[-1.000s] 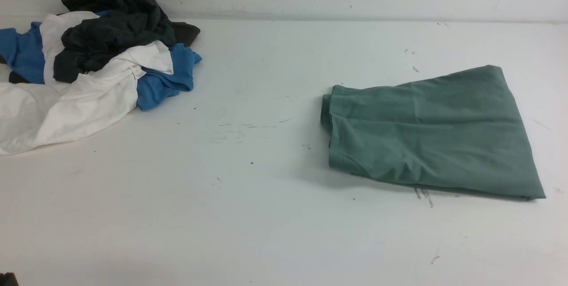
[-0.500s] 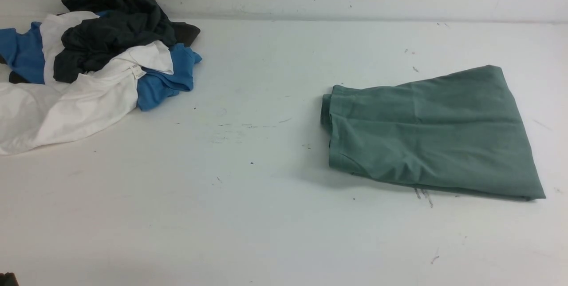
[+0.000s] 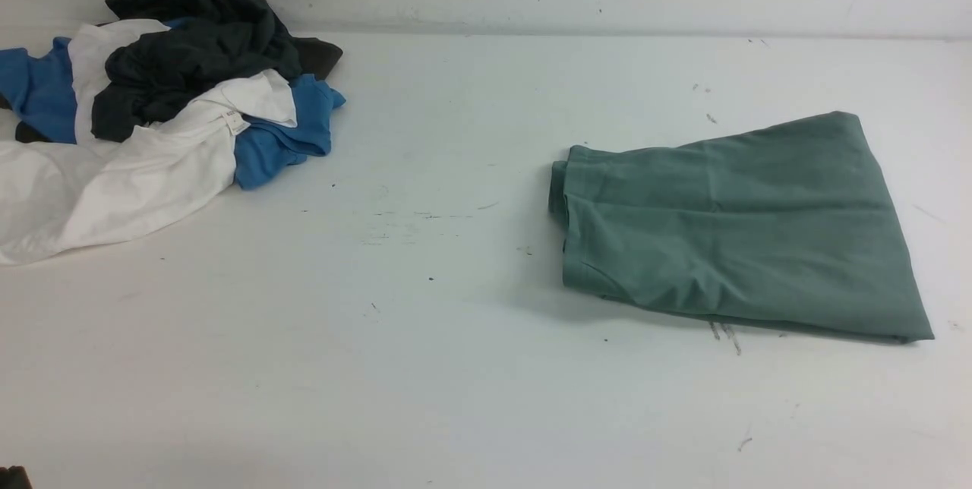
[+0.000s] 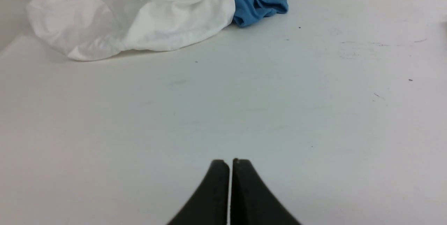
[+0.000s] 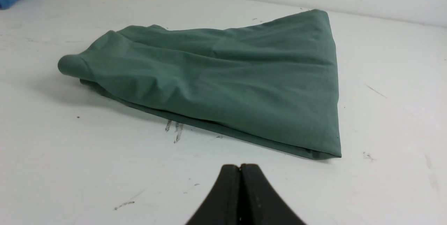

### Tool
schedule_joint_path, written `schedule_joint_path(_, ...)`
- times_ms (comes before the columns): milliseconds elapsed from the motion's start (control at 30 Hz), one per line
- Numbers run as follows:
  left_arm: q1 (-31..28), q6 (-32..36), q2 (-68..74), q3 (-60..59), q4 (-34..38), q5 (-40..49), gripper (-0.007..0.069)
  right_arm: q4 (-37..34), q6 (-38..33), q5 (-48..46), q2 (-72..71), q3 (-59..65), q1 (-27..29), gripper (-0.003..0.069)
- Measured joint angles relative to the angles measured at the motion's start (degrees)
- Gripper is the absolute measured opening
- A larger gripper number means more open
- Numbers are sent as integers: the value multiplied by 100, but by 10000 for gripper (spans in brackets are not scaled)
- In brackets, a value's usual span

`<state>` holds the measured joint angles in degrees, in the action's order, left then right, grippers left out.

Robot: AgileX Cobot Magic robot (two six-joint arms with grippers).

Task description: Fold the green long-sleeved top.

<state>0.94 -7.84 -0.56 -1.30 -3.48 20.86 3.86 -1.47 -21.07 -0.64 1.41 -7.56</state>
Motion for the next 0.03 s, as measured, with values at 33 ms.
schedule_joint_path(33, 0, 0, 0, 0, 0, 0, -1, 0, 0, 0, 0, 0, 0, -14)
